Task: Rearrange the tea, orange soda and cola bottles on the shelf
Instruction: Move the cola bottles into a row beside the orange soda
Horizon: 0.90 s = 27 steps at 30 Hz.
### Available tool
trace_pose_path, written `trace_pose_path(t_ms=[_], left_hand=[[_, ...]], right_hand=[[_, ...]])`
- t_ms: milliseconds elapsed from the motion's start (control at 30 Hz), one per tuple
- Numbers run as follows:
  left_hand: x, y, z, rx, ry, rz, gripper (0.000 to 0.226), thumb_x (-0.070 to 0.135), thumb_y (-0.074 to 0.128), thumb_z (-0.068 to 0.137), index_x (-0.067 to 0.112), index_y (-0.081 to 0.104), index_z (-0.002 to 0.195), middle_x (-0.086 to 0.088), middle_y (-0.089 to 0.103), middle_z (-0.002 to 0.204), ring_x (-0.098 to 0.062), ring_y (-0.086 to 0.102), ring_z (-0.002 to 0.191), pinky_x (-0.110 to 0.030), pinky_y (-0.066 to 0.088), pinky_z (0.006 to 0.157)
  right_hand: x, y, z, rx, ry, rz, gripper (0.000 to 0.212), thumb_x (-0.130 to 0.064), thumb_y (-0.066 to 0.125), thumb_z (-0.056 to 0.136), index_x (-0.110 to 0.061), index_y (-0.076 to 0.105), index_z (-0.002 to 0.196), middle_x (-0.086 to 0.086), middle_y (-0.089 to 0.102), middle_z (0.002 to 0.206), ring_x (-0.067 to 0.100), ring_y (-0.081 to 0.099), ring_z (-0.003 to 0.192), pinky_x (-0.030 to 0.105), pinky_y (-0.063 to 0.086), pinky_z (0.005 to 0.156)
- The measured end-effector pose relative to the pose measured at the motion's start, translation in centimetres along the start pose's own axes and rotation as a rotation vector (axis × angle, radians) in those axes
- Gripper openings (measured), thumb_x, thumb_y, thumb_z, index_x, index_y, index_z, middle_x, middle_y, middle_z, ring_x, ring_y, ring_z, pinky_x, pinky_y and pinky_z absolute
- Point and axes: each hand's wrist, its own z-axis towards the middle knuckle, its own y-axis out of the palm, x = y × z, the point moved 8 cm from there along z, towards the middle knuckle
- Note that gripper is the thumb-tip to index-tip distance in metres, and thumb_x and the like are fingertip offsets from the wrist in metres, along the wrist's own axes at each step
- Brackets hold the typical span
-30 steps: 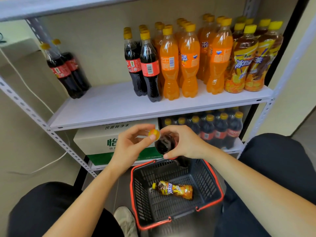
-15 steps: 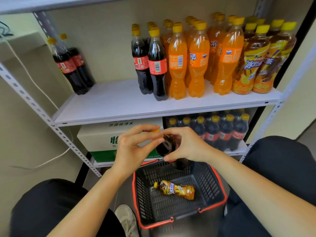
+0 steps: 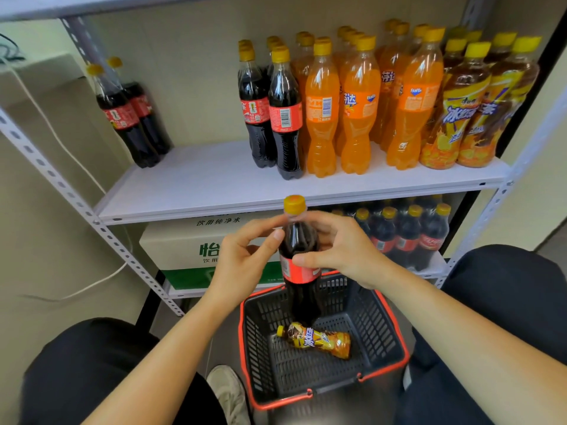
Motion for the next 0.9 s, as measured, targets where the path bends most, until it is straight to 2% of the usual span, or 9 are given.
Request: trace_pose_path(t_ms=[100, 200, 267, 333, 433, 533, 600, 733, 900], left_hand=[[-0.7, 0.8, -0.2, -0.089, -0.045, 0.026, 0.040, 0.016, 0.064, 0.099, 0.030, 0.063, 0.137, 0.009, 0.073, 0.123, -0.014, 0.068, 0.116, -0.028, 0.058, 0.088], [-1.0, 1.8, -0.5, -0.166, -0.067, 0.069, 0.051, 0.019, 0.068, 0.097, 0.034, 0.055, 0.144, 0.012, 0.070, 0.128, -0.008, 0.064, 0.122, -0.020, 0.055, 0.090], [-1.3, 2.7, -0.9, -0.234, -0.076, 0.097, 0.061, 0.019, 0.068, 0.097, 0.039, 0.047, 0.150, 0.017, 0.066, 0.135, -0.007, 0.062, 0.126, -0.021, 0.054, 0.094], [-1.5, 3.6, -1.3, -0.305, -0.096, 0.147, 0.069, 0.027, 0.068, 0.097, 0.045, 0.035, 0.155, 0.022, 0.061, 0.137, -0.006, 0.062, 0.125, -0.019, 0.050, 0.098], [-1.5, 4.3, -1.5, -0.378, -0.124, 0.133, 0.079, 0.037, 0.071, 0.093, 0.047, 0.026, 0.158, 0.020, 0.057, 0.143, -0.012, 0.062, 0.124, -0.023, 0.049, 0.102], [-1.3, 4.2, -1.5, -0.410, -0.104, 0.093, 0.088, 0.028, 0.081, 0.087, 0.037, 0.031, 0.159, 0.016, 0.051, 0.152, -0.012, 0.053, 0.138, -0.034, 0.045, 0.112], [-1.2, 3.9, -1.4, -0.395, -0.099, 0.036, 0.086, 0.015, 0.085, 0.083, 0.028, 0.041, 0.156, 0.007, 0.054, 0.151, -0.017, 0.055, 0.136, -0.035, 0.050, 0.106], [-0.6, 3.4, -1.0, -0.299, -0.115, -0.185, 0.071, 0.002, 0.084, 0.078, 0.013, 0.057, 0.142, -0.008, 0.059, 0.146, -0.026, 0.062, 0.129, -0.037, 0.058, 0.094], [-0.4, 2.7, -0.5, -0.236, -0.090, -0.259, 0.064, 0.011, 0.087, 0.075, 0.021, 0.067, 0.135, -0.004, 0.068, 0.136, -0.029, 0.068, 0.120, -0.036, 0.058, 0.094]], right_hand=[[-0.6, -1.5, 0.2, 0.108, -0.004, 0.116, 0.057, -0.005, 0.087, 0.074, -0.026, 0.067, 0.122, -0.005, 0.076, 0.116, 0.014, 0.072, 0.109, 0.020, 0.055, 0.085], [-0.6, -3.0, 0.1, 0.241, 0.020, 0.270, 0.055, -0.014, 0.087, 0.069, -0.021, 0.068, 0.120, 0.003, 0.077, 0.111, 0.020, 0.072, 0.104, 0.029, 0.056, 0.079], [-0.5, -4.0, 0.0, 0.309, 0.057, 0.339, 0.054, -0.021, 0.088, 0.070, -0.017, 0.069, 0.121, 0.007, 0.076, 0.110, 0.025, 0.072, 0.100, 0.036, 0.055, 0.075], [-0.4, -4.7, -0.1, 0.358, 0.092, 0.406, 0.053, -0.024, 0.082, 0.075, -0.011, 0.067, 0.124, 0.009, 0.075, 0.107, 0.026, 0.071, 0.094, 0.035, 0.056, 0.068], [-0.4, -5.7, -0.2, 0.415, 0.137, 0.503, 0.052, -0.026, 0.077, 0.076, -0.007, 0.067, 0.124, 0.010, 0.073, 0.104, 0.021, 0.071, 0.091, 0.034, 0.060, 0.072], [-0.2, -6.8, -0.2, 0.473, 0.183, 0.556, 0.038, -0.027, 0.075, 0.082, -0.011, 0.069, 0.116, 0.008, 0.074, 0.101, 0.020, 0.071, 0.090, 0.040, 0.060, 0.081], [0.2, -7.7, -0.3, 0.502, 0.211, 0.592, 0.031, -0.029, 0.072, 0.088, -0.012, 0.069, 0.114, 0.007, 0.075, 0.100, 0.019, 0.073, 0.091, 0.040, 0.062, 0.080], [0.7, -8.7, -0.2, 0.523, 0.255, 0.622, 0.048, -0.040, 0.076, 0.083, -0.010, 0.067, 0.119, 0.008, 0.077, 0.103, 0.020, 0.075, 0.095, 0.040, 0.062, 0.076], [1.3, -8.4, -0.1, 0.440, 0.326, 0.659, 0.048, -0.027, 0.079, 0.079, -0.006, 0.064, 0.119, 0.013, 0.078, 0.104, 0.023, 0.076, 0.097, 0.038, 0.062, 0.074]])
